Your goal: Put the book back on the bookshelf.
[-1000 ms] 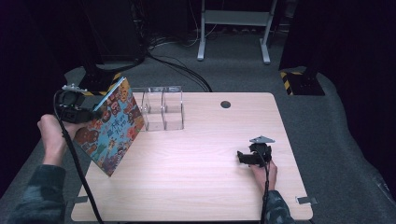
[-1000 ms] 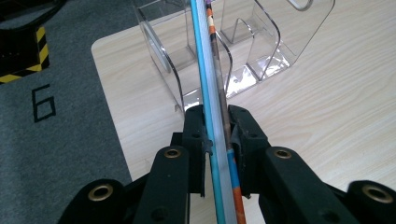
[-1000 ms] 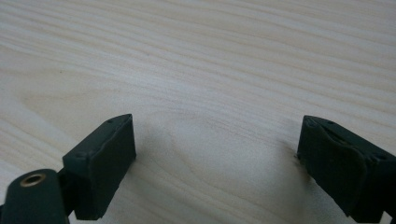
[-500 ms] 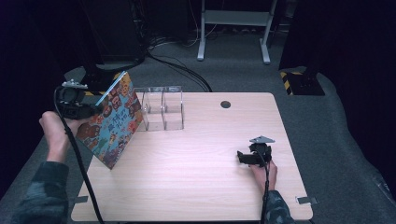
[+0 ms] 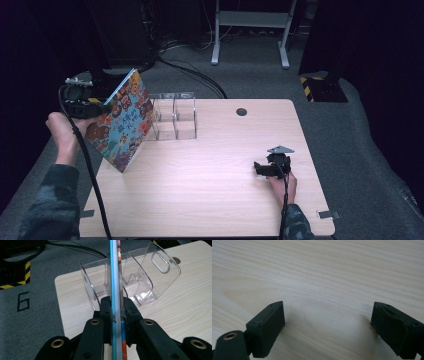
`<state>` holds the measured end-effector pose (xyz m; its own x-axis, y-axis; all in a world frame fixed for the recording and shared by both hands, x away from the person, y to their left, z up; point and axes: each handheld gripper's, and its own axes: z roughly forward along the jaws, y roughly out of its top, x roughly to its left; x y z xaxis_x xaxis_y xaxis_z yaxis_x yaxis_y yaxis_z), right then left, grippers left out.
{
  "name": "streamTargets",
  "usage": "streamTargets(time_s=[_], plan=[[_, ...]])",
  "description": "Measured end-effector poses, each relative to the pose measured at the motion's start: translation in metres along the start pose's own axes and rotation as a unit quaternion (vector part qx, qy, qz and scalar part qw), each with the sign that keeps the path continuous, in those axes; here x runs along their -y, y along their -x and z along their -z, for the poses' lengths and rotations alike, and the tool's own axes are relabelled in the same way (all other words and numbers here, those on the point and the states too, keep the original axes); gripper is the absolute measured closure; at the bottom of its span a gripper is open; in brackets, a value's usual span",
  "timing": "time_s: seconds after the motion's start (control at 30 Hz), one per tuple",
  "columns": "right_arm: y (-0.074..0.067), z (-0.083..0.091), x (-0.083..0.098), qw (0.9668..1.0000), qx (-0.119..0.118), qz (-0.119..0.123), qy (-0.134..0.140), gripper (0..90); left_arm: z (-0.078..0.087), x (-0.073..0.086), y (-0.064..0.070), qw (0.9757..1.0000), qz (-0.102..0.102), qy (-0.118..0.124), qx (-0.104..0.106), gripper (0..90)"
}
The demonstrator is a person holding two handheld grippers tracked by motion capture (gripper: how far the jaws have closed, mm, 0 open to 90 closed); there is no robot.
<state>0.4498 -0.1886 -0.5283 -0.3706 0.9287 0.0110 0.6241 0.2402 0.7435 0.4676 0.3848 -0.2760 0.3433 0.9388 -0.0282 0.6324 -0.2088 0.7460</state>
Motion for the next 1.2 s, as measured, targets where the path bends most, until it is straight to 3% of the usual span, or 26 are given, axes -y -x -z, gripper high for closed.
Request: streamTargets(time_s=[0.13,0.3,0.63,1.1,1.2], plan=[[0.000,0.000,0.000,1.0000,0.000,0.000,0.000,11.4,-0.007,-0.003,-0.002,1.0000,0.002,-0.005,0.000,80.8],[0.000,0.000,0.000,1.0000,-0.001,0.002,-0.001,11.8,-0.010,-0.005,-0.008,0.9997,0.023,-0.001,-0.003,80.8],[0.000,0.000,0.000,1.0000,0.002,-0.003,0.002,12.2,-0.021,-0.015,-0.011,0.9989,0.045,-0.012,-0.008,80.8],[0.000,0.000,0.000,1.0000,0.000,-0.002,0.003,13.3,-0.040,-0.021,-0.013,0.9977,0.060,-0.033,0.006,80.4],[0.000,0.000,0.000,1.0000,0.000,-0.003,0.003,13.4,-0.042,-0.024,-0.011,0.9983,0.045,-0.038,-0.002,80.0]])
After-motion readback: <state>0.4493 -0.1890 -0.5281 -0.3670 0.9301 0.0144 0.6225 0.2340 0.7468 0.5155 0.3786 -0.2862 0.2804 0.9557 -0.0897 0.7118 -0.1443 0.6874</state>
